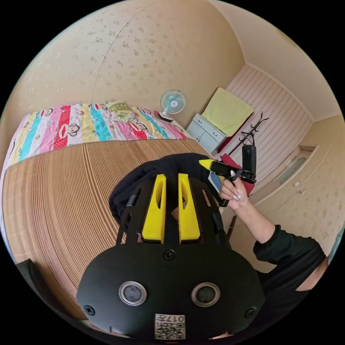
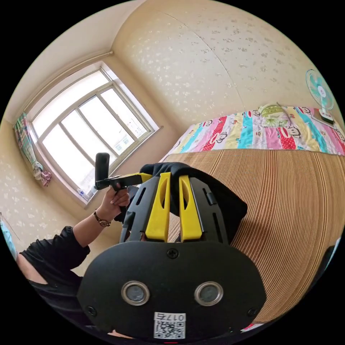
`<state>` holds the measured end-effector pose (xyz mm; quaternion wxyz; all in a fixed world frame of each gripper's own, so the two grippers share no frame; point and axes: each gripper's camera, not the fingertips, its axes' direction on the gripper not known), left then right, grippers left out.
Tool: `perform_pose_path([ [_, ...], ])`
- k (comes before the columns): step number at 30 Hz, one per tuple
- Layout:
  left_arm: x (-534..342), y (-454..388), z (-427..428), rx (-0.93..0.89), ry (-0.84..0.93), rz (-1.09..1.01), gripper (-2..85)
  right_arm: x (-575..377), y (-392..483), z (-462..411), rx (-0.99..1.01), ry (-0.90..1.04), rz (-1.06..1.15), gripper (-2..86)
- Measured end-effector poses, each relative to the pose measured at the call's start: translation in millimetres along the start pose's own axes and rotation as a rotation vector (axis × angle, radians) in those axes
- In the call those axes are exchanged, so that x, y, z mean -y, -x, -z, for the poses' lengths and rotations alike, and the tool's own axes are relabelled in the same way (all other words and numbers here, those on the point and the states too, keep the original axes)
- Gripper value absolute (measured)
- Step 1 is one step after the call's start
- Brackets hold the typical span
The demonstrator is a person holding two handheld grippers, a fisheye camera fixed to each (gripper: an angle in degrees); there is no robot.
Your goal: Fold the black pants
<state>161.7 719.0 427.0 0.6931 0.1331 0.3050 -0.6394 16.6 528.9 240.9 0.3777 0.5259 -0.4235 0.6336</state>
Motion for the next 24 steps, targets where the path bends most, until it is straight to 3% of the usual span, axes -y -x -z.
perform_pose_path([
  [3, -88, -20, -24, -0.051, 0.039, -0.025, 5.8, -93, -23, -6, 0.052, 0.004, -0.014, 1.6],
  [7, -191, -60, -49, 0.013, 0.100, -0.013, 6.3, -226, -34, -10, 0.050, 0.051, -0.096, 3.8],
  [11, -253, -60, -53, 0.046, 0.116, 0.185, 7.6, -300, -42, -22, -0.015, 0.143, -0.223, 6.4],
  [15, -225, -29, 18, -0.184, -0.084, 0.284, 15.5, -315, -42, 9, 0.052, 0.026, -0.242, 7.7],
  [18, -184, 1, 65, -0.102, -0.161, 0.352, 19.4, -291, -48, 19, 0.006, -0.026, -0.248, 13.0],
  [24, -97, 83, 43, -0.140, 0.005, 0.439, 24.9, -245, -100, -49, 0.211, 0.064, -0.291, 18.7],
])
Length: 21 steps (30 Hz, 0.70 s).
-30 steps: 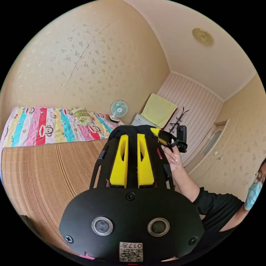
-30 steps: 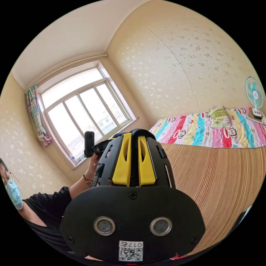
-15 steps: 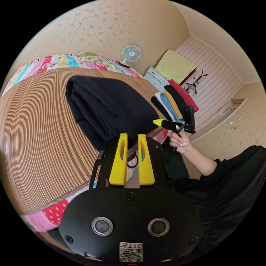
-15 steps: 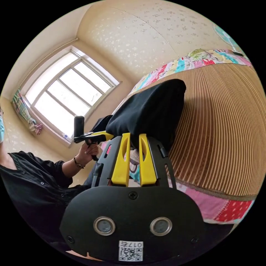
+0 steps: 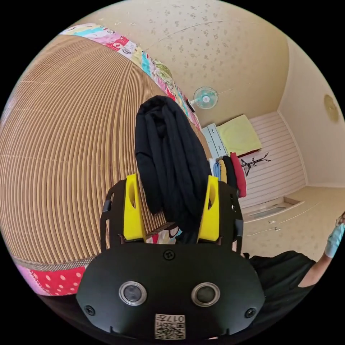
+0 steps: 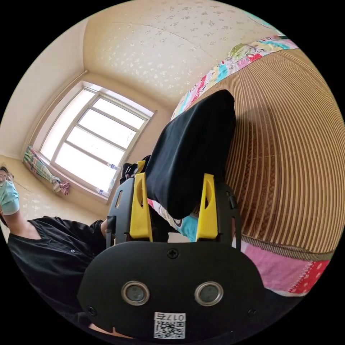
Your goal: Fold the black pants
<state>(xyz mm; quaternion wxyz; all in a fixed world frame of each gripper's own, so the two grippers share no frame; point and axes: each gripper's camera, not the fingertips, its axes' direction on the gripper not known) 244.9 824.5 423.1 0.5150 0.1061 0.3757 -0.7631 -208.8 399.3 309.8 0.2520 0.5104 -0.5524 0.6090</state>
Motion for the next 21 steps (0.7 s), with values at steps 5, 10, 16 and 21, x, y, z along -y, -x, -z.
perform_pose_path([
  [5, 55, 1, -25, -0.126, 0.119, 0.039, 22.3, -1, -26, -16, 0.118, -0.058, -0.034, 12.4],
  [10, 72, -63, -81, -0.115, 0.211, -0.027, 17.0, -30, -38, 45, 0.119, -0.319, -0.088, 8.0],
  [16, 84, -130, -202, -0.278, 0.307, -0.032, 17.6, -52, -15, 140, -0.262, -0.440, -0.063, 8.8],
  [21, 84, -168, -234, -0.270, 0.284, -0.058, 20.0, -64, 35, 161, -0.668, -0.498, -0.105, 11.8],
])
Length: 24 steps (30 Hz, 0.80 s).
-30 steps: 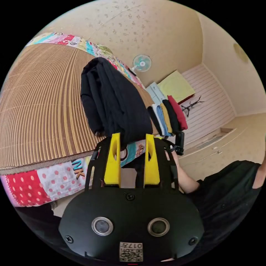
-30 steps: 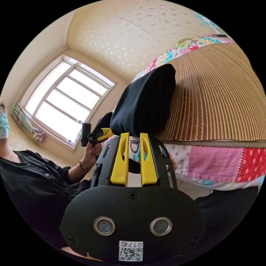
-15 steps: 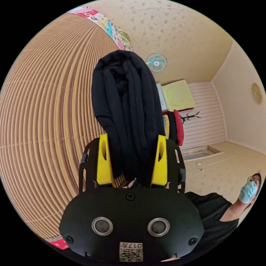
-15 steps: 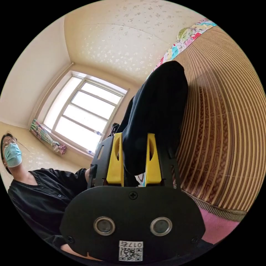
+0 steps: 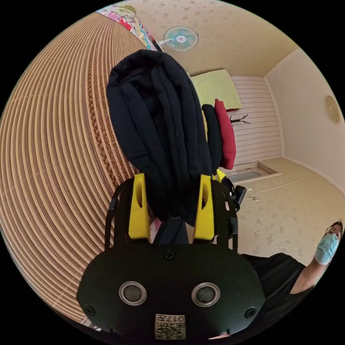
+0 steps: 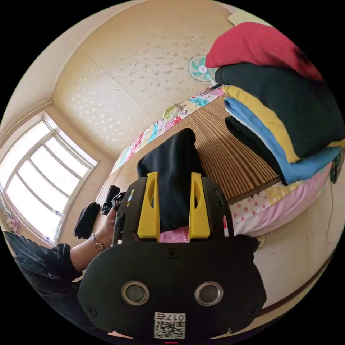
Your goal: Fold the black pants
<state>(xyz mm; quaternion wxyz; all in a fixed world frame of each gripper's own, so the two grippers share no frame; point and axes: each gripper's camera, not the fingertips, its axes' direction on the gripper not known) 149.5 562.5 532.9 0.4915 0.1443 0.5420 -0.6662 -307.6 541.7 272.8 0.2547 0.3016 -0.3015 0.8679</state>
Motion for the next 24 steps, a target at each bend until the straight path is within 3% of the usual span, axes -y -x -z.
perform_pose_path([
  [3, -30, -3, 17, 0.020, -0.040, 0.017, 18.7, -7, 55, 14, -0.109, -0.094, 0.103, 12.7],
  [5, -52, -5, 33, 0.034, -0.066, 0.015, 18.0, -6, 91, -2, -0.081, -0.079, 0.178, 13.5],
  [8, -87, -13, 64, 0.072, -0.105, 0.009, 17.7, 7, 144, -71, -0.018, 0.104, 0.249, 16.8],
  [11, -119, -24, 98, 0.099, -0.160, -0.010, 17.6, 4, 191, -163, -0.075, 0.333, 0.286, 19.9],
  [13, -137, -31, 119, 0.144, -0.198, -0.020, 17.6, -20, 231, -220, -0.299, 0.411, 0.362, 21.1],
  [19, -195, -34, 167, 0.282, -0.353, 0.021, 17.3, -101, 286, -311, -0.889, 0.368, 0.675, 18.5],
  [21, -211, -27, 172, 0.308, -0.415, 0.064, 17.2, -110, 282, -321, -0.980, 0.340, 0.730, 17.0],
  [24, -221, -13, 167, 0.304, -0.482, 0.118, 17.0, -97, 262, -314, -0.957, 0.320, 0.686, 15.3],
])
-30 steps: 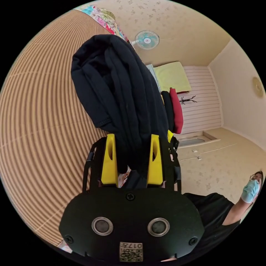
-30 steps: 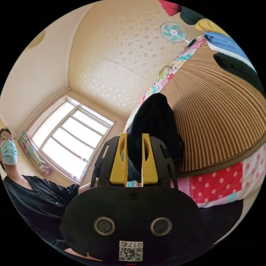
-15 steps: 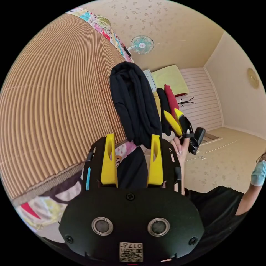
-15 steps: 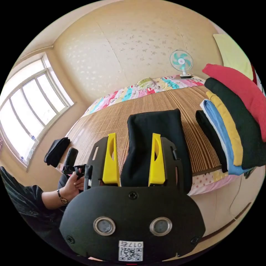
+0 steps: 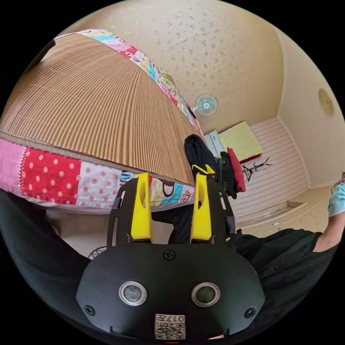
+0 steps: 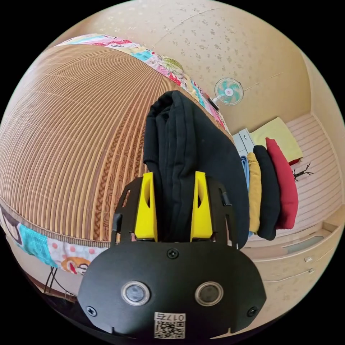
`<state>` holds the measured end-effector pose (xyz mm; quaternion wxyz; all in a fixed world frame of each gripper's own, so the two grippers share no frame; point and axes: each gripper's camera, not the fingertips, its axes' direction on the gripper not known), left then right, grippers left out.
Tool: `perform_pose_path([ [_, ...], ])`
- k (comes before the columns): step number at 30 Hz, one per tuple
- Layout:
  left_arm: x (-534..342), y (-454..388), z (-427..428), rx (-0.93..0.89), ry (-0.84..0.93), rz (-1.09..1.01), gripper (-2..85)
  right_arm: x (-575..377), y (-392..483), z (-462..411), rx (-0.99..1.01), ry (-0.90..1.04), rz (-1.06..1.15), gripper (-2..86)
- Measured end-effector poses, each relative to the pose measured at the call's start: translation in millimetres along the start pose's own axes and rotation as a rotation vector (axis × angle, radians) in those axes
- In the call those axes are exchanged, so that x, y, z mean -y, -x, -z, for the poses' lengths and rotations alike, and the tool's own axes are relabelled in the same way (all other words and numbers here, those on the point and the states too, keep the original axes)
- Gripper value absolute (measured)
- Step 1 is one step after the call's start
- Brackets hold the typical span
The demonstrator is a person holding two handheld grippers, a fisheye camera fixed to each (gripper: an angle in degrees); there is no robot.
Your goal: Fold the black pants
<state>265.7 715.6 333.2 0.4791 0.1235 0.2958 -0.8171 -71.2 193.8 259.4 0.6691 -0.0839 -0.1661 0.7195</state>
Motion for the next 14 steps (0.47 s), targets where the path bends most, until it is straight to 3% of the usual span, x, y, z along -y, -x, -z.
perform_pose_path([
  [8, 11, -3, -30, 0.078, -0.100, -0.009, 16.8, 9, -76, -82, -0.066, 0.101, -0.075, 14.7],
  [14, 47, 7, 32, 0.271, -0.336, -0.004, 16.9, -22, -119, -70, 0.074, 0.019, -0.024, 14.5],
])
